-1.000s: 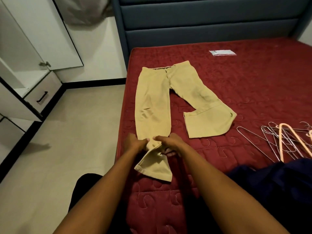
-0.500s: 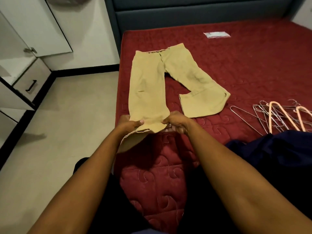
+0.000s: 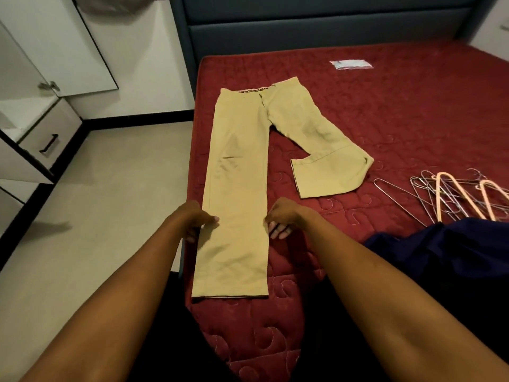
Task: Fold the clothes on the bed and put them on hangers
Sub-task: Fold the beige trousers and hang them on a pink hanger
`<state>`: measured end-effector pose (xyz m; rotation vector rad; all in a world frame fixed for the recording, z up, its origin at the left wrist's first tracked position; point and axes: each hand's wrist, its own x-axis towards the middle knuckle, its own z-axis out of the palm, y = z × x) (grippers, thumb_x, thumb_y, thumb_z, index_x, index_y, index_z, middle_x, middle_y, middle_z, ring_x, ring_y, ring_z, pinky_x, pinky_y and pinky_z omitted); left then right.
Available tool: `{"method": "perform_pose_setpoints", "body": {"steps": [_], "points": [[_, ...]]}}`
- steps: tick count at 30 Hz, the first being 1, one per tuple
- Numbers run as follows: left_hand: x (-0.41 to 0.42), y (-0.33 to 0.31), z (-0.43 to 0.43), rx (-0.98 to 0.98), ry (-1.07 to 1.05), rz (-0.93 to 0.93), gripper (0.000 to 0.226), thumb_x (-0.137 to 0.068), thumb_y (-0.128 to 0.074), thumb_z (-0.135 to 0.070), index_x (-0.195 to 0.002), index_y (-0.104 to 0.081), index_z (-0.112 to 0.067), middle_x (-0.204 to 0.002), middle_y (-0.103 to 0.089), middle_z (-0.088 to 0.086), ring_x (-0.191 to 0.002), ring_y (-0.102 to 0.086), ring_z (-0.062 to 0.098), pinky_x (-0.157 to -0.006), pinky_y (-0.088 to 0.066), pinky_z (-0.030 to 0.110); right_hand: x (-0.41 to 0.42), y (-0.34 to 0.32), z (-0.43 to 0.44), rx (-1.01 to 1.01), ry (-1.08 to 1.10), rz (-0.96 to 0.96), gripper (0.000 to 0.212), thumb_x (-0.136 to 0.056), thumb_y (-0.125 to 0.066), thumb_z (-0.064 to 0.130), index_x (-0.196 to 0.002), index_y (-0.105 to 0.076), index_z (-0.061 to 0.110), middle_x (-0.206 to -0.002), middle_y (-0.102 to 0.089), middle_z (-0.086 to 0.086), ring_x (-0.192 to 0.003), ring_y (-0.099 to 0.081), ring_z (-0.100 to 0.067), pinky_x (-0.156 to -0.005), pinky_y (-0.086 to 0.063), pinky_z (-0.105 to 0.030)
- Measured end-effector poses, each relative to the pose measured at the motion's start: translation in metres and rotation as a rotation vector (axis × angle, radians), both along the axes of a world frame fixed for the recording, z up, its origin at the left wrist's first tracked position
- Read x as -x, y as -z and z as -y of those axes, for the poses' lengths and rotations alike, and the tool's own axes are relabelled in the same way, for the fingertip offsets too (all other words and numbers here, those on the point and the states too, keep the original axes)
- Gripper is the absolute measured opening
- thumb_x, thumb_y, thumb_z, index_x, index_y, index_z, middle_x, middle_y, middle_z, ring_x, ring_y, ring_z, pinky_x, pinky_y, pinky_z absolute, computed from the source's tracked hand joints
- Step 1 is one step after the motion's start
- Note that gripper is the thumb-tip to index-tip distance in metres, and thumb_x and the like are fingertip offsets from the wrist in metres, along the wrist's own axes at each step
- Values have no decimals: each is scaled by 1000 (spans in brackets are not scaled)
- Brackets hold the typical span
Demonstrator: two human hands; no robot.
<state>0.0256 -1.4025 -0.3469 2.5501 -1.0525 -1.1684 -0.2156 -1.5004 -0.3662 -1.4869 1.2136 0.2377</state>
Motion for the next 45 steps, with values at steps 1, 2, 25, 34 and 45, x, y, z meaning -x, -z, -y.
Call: {"method": "perform_pose_setpoints", "body": {"steps": [1,2,25,34,45], "points": [[3,-1,9,67,39,171,52,-85,-80,-42,-111,-57,-3,-100,-68,14,-86,-69,31,-65,-58,38,1,0,7,32,30,15,14,-101,-56,11,-99,-66,2,-88,-71,-8,-74,-69,-22,-65,-56,-32],[7,-2,21,142,89,350,50,-86,-78,-43,-114,-58,-6,-107,-68,13,-93,-68,32,-71,-57,38,3,-2,14,81,53,20,16,-100,-56,12,-103,-68,1,-86,-70,-7,-71,-68,-21,-64,-56,-33],[112,-7,173,550,-144,-1031,63,-85,-66,-67,-128,-64,-21,-118,-72,14,-102,-73,36,-76,-61,56,28,-31,120,620,327,561,9,-84,-69,16,-81,-70,24,-74,-69,14,-71,-62,-1,-63,-48,-24],[7,-27,228,1009,-674,-608,31,-88,-63,-9,-118,-67,-2,-103,-75,14,-85,-75,31,-55,-61,36,15,-36,176,747,754,350,23,-76,-64,37,-82,-76,19,-83,-77,2,-84,-73,-21,-72,-55,-33],[-48,21,374,790,7,418,87,-84,-48,-65,-144,-47,-1,-143,-53,24,-134,-45,43,-112,-36,51,-21,14,362,465,1097,253,85,-71,-53,73,-119,-67,4,-115,-70,-19,-105,-68,-40,-92,-57,-51]]}}
